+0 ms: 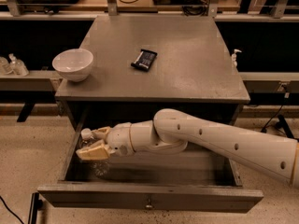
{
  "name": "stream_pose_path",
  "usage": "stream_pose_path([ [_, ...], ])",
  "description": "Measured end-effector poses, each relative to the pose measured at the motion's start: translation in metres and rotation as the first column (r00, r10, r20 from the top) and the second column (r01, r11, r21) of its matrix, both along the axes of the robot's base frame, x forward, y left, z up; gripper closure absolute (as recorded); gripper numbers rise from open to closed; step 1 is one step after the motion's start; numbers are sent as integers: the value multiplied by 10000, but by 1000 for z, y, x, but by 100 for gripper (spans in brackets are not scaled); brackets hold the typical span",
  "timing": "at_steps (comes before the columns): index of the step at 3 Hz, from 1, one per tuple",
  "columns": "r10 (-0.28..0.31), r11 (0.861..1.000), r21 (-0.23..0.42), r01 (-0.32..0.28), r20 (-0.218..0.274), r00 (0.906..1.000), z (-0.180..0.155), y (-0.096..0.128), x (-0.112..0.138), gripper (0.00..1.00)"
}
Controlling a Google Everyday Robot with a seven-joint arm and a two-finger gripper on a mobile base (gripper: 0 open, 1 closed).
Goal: Place water bottle into top drawer
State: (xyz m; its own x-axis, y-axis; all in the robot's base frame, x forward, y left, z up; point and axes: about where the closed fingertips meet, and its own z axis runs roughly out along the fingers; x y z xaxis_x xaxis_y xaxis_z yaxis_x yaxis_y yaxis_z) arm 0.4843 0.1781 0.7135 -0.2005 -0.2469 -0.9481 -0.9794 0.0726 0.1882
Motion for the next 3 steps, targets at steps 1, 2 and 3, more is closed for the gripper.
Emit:
stream_pose_path([
  [1,36,10000,5,-36,0,10000,0,2,-1,4],
  [2,54,10000,8,-54,1,10000,0,2,-2,0],
  [3,50,10000,76,-50,37,10000,3,2,-4,0],
])
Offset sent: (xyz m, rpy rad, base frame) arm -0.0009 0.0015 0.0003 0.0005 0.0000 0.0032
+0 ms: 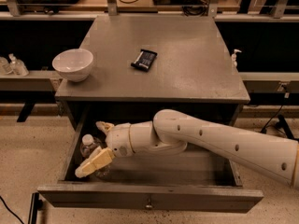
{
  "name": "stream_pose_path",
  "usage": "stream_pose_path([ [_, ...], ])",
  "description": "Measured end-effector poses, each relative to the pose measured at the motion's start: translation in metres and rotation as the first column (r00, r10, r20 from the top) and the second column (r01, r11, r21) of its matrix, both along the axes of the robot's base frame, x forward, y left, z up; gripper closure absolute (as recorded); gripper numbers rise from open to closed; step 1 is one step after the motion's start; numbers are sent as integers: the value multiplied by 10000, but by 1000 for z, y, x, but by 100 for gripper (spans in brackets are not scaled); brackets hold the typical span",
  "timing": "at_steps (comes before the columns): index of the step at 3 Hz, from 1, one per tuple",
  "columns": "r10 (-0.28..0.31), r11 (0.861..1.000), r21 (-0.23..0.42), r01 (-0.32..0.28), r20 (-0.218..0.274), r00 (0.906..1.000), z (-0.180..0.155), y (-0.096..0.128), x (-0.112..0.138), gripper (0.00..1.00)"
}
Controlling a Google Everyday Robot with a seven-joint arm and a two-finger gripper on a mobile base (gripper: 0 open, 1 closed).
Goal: Place water bottle into top drawer
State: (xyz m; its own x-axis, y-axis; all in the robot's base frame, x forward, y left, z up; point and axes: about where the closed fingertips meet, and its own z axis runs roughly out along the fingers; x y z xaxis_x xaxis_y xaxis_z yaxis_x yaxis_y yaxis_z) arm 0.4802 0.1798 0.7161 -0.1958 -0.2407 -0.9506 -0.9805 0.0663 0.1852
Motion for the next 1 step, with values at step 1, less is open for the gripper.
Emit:
stream_pose_path([
  [1,-309,9988,-372,318,245,9992,24,-27,-22,0],
])
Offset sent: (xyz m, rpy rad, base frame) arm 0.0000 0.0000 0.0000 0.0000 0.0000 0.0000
